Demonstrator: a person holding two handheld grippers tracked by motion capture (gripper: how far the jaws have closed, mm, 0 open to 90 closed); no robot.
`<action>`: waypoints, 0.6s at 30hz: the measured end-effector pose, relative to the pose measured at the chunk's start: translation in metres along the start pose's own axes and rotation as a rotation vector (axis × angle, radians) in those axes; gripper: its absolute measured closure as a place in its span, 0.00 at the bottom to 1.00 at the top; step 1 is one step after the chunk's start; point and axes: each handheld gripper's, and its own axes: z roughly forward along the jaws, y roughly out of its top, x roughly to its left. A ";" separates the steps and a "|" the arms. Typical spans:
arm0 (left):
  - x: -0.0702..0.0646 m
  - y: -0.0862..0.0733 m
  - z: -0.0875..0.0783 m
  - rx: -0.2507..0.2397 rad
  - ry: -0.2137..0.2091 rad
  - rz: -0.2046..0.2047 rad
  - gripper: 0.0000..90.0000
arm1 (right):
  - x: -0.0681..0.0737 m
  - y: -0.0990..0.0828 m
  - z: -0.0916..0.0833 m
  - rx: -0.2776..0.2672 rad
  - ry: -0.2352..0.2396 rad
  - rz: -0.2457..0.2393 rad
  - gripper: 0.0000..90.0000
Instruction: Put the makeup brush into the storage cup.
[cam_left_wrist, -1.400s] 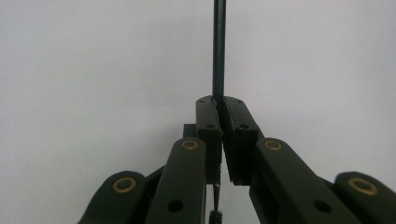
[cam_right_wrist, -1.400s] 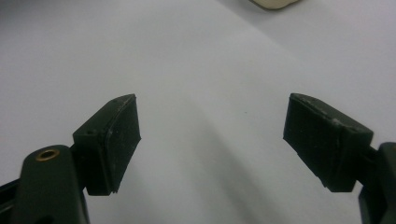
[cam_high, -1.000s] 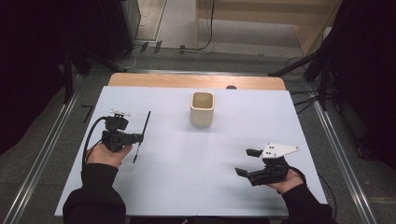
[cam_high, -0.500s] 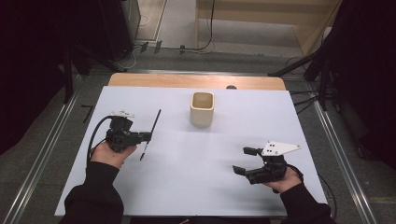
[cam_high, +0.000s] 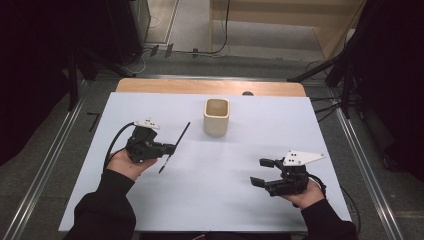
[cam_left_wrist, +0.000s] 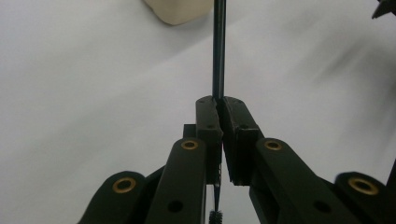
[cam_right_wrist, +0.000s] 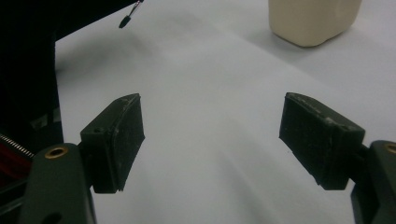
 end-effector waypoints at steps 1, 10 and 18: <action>-0.003 0.002 0.003 0.011 -0.007 0.015 0.96 | 0.000 0.000 0.000 0.007 0.005 -0.001 0.26; -0.015 0.007 0.008 0.031 -0.036 0.079 0.96 | 0.003 0.001 0.004 0.019 0.003 -0.030 0.24; -0.021 0.009 0.012 0.051 -0.054 0.119 0.96 | 0.005 0.005 0.010 0.042 0.025 -0.075 0.23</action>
